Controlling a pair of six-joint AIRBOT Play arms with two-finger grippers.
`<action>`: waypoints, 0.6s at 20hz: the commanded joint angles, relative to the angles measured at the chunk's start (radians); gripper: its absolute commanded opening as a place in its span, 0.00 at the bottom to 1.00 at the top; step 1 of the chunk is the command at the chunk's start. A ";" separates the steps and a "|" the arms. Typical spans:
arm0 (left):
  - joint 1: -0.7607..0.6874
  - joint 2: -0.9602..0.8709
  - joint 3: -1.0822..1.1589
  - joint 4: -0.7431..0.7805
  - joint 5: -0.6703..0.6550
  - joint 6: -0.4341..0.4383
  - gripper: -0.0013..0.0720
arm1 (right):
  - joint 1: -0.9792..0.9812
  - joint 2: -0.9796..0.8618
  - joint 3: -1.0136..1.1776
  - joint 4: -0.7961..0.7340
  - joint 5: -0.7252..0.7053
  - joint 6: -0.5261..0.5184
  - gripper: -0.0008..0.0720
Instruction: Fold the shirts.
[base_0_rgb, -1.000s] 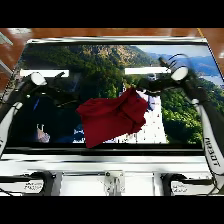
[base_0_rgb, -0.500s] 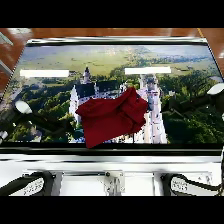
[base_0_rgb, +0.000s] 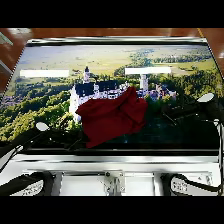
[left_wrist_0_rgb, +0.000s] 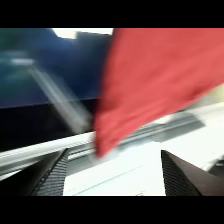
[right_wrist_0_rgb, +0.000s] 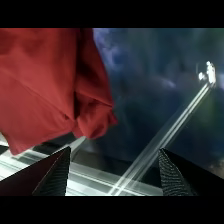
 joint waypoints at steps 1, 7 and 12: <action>-0.057 -0.054 -0.013 -0.161 0.110 0.084 0.97 | 0.045 0.000 -0.005 -0.006 -0.027 0.013 0.89; -0.084 -0.082 0.030 -0.222 0.153 0.112 0.17 | 0.173 0.000 -0.055 -0.073 -0.089 0.044 0.94; -0.084 -0.066 0.096 -0.217 0.122 0.185 0.07 | 0.295 -0.062 -0.105 -0.021 -0.180 0.045 0.94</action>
